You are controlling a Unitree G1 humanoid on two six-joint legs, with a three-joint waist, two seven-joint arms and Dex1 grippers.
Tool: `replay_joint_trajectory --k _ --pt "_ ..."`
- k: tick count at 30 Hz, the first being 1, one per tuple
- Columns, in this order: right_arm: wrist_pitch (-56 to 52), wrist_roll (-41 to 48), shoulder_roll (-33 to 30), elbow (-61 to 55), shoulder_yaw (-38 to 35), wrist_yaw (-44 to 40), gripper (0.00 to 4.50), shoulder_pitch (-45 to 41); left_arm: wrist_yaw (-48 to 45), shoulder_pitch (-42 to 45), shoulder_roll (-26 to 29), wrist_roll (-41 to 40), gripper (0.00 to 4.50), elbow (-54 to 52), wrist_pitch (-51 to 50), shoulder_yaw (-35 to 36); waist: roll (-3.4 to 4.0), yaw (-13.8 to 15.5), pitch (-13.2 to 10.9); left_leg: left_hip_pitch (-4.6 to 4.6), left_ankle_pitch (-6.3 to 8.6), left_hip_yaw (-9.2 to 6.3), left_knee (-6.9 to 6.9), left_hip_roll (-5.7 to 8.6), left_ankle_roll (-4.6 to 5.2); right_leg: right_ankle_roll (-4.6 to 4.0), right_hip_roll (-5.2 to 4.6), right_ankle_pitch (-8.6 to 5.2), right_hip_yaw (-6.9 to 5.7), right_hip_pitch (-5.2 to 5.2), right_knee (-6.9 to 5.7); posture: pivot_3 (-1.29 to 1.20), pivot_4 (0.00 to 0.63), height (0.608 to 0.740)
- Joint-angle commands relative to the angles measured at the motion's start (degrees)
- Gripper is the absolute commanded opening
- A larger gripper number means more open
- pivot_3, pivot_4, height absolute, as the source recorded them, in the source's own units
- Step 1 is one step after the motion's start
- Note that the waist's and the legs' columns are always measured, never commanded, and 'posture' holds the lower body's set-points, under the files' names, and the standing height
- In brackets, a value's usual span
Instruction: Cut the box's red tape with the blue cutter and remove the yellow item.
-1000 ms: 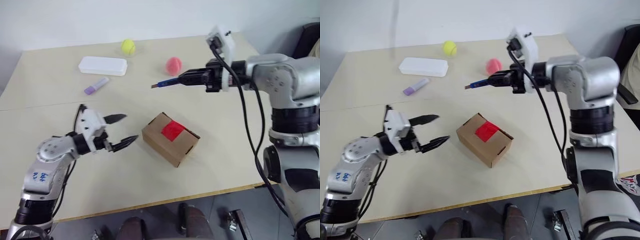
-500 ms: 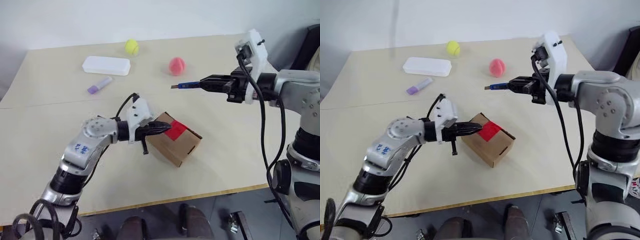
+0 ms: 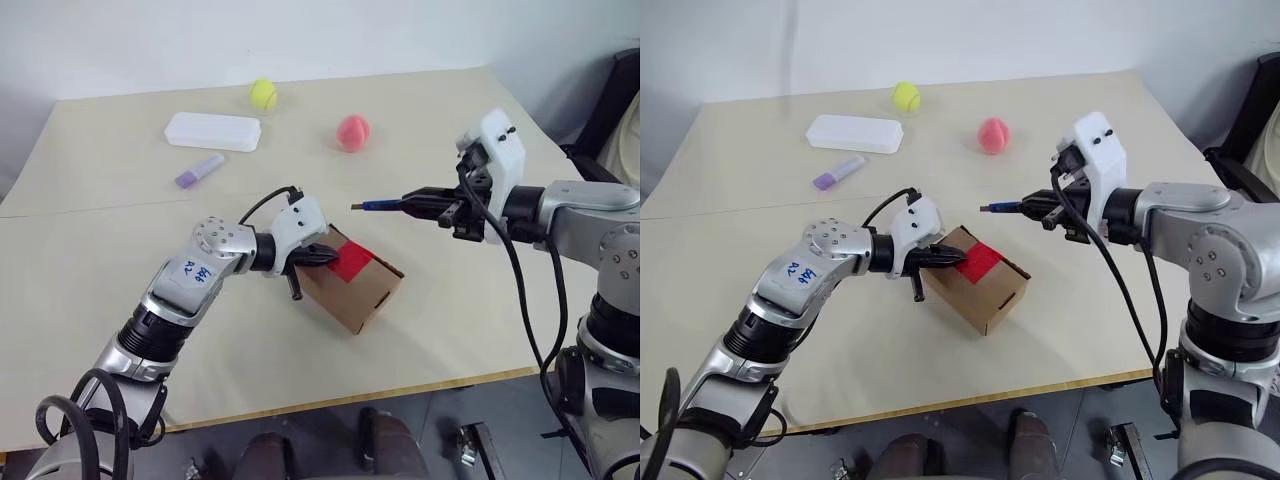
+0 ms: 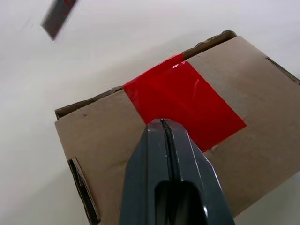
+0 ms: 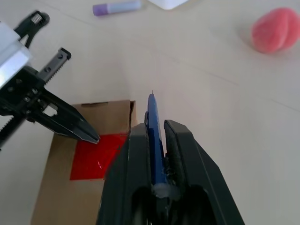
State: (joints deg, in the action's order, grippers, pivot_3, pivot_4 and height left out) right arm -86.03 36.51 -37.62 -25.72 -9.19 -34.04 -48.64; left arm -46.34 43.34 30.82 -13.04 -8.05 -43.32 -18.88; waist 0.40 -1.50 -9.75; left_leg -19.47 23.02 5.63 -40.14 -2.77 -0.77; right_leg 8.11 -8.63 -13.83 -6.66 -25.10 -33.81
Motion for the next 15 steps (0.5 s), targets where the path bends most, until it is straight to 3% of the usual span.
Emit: replay_joint_trajectory --k 1,15 --pt "2.0 0.5 -1.3 -2.6 1.3 0.4 0.16 0.3 -0.6 -0.3 0.0 0.5 0.0 0.3 -3.4 -1.3 0.0 0.0 0.0 0.0 0.0 0.0 -0.01 0.0 0.0 0.0 0.0 0.0 0.0 0.0 0.0 0.0 0.15 0.74" --pt "5.9 -0.5 -1.9 -1.8 7.0 0.8 0.16 1.6 -0.8 -0.2 0.4 0.9 0.0 -0.3 -5.7 -1.1 -0.01 0.1 0.0 0.09 0.0 0.0 -0.01 0.0 0.0 0.0 0.0 0.0 0.0 0.08 0.0 0.0 0.15 0.74"
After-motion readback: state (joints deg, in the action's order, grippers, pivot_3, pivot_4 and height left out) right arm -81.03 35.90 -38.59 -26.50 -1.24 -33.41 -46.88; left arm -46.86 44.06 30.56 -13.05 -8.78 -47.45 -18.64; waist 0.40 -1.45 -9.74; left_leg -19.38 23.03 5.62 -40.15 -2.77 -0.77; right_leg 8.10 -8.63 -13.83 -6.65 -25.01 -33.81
